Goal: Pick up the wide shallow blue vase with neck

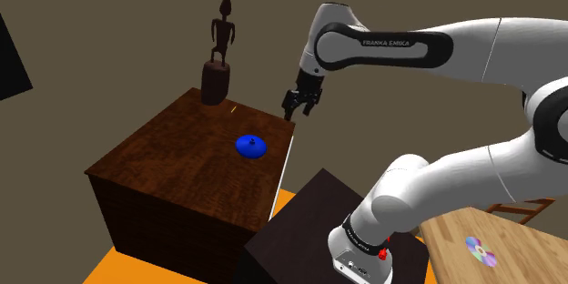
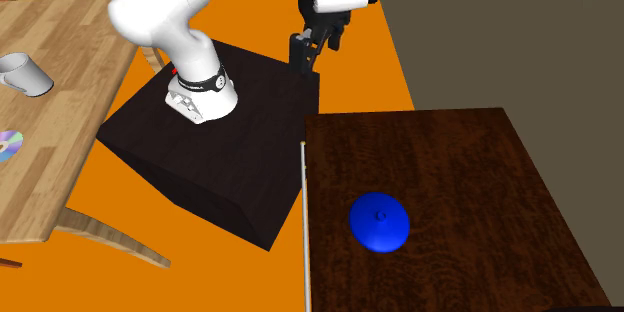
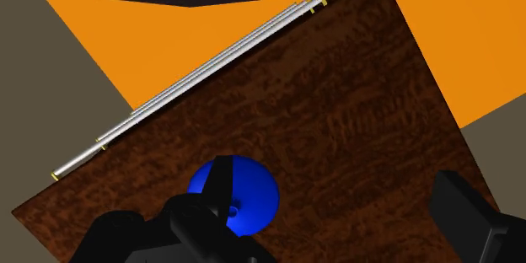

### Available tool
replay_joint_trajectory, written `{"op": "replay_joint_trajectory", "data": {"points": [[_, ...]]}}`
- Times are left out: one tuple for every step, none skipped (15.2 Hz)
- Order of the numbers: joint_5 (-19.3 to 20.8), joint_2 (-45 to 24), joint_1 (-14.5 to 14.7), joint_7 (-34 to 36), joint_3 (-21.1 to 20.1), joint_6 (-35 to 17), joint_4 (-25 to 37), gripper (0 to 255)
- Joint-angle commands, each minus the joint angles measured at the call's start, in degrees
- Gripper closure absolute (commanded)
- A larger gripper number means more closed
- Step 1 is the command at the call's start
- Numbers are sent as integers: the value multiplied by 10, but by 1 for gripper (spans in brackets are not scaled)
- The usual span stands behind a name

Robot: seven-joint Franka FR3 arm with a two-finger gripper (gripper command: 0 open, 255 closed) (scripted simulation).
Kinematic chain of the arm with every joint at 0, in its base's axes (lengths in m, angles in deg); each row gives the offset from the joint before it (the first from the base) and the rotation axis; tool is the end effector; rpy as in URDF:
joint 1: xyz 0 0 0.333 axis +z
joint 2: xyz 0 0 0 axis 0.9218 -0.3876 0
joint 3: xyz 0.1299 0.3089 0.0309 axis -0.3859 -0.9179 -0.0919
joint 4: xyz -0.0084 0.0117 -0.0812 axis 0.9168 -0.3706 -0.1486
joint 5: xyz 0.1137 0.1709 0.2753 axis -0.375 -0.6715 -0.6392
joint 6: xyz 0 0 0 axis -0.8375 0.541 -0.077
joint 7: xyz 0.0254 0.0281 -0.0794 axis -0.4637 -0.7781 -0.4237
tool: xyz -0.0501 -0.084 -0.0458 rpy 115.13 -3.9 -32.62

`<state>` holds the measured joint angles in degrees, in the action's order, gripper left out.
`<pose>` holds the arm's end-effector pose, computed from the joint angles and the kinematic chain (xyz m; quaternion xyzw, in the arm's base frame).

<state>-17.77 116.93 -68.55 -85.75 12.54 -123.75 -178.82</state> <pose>0.3122 -0.0308 0.5029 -0.9965 0.0753 0.0235 0.0258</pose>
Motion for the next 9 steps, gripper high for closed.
{"op": "replay_joint_trajectory", "data": {"points": [[0, -40, -2, -3, 5, -46, -2, 0], [-1, -59, -3, -5, 8, -66, -2, 0], [-1, -79, -4, -7, 11, -86, -1, 0], [-3, -99, -4, -9, 13, -106, 1, 0], [-4, -120, -5, -11, 16, -125, 4, 0], [-6, -142, -6, -14, 19, -144, 8, 0], [-8, -164, -6, -17, 22, -163, 13, 0], [-11, -186, -7, -20, 24, -180, 18, 0], [-14, -208, -7, -23, 27, -198, 25, 0]]}}
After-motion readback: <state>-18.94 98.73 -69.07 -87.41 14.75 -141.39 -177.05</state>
